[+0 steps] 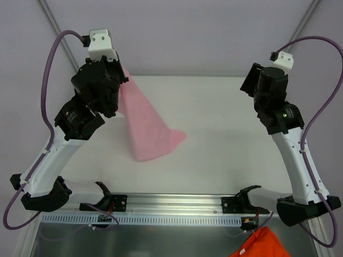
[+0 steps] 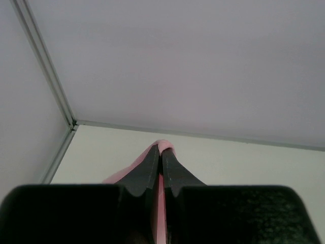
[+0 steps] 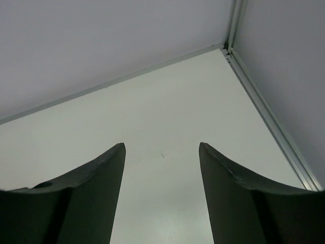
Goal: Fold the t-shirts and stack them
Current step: Flatten out the tshirt
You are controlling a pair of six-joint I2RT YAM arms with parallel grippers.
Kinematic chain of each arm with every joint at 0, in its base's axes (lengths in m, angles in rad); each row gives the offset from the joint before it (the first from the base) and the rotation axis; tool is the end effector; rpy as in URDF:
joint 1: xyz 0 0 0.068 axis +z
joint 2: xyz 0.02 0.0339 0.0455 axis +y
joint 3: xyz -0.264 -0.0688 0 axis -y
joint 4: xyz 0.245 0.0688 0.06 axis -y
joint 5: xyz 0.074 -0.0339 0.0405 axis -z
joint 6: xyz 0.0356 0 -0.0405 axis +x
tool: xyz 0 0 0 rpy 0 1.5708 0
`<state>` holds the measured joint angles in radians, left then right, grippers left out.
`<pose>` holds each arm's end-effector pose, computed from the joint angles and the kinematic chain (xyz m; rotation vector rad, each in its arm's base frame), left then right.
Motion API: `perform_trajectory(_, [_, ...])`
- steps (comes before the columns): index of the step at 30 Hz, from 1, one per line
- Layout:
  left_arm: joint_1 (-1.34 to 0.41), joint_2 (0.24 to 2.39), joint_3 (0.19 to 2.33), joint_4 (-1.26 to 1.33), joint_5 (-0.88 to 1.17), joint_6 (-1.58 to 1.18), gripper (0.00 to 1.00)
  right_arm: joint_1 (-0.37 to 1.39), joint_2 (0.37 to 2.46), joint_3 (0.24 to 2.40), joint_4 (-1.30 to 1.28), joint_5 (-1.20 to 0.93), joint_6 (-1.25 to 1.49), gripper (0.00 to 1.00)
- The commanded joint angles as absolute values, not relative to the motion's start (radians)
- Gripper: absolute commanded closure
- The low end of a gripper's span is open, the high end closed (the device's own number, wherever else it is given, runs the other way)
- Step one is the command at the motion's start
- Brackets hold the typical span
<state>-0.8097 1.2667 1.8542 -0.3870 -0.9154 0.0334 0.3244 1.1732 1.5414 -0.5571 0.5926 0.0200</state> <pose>0.1621 -0.1293 0.5702 -0.1748 1.4385 -0.0089 0.2210 0.0533 0.4816 0.1647 1.7268 -0.2675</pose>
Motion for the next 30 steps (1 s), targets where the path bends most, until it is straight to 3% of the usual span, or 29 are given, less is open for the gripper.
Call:
perform_trajectory(1, [-0.802, 1.253, 1.865, -0.405, -0.879, 0.005, 1.00, 0.319, 1.231, 1.584, -0.480, 0.441, 0.044, 0.35])
perform_trajectory(3, [-0.802, 1.249, 1.862, -0.436, -0.865, -0.041, 1.00, 0.319, 1.287, 1.611, -0.506, 0.247, 0.045, 0.31])
perform_trajectory(8, [-0.802, 1.230, 1.841, -0.531, -0.799, -0.126, 1.00, 0.330, 1.612, 1.786, -0.707, -0.229, 0.092, 0.34])
perform_trajectory(11, [-0.804, 1.233, 1.851, -0.607, -0.730, -0.179, 1.00, 0.356, 1.693, 1.740, -0.674, -0.333, 0.115, 0.36])
perform_trajectory(13, [-0.821, 1.268, 1.890, -0.675, -0.623, -0.224, 1.00, 0.377, 1.713, 1.730, -0.675, -0.318, 0.107, 0.39])
perform_trajectory(22, [-1.057, 1.512, 2.227, -0.748, -0.527, -0.115, 1.00, 0.387, 1.735, 1.838, -0.748, -0.141, 0.045, 0.41])
perform_trajectory(26, [-1.113, 1.623, 2.437, -0.750, -0.350, -0.109, 1.00, 0.362, 1.706, 1.835, -0.824, 0.099, 0.063, 0.46])
perform_trajectory(30, [-1.149, 1.629, 2.419, -0.698, -0.324, -0.120, 1.00, 0.293, 1.669, 1.827, -0.893, 0.244, 0.123, 0.52])
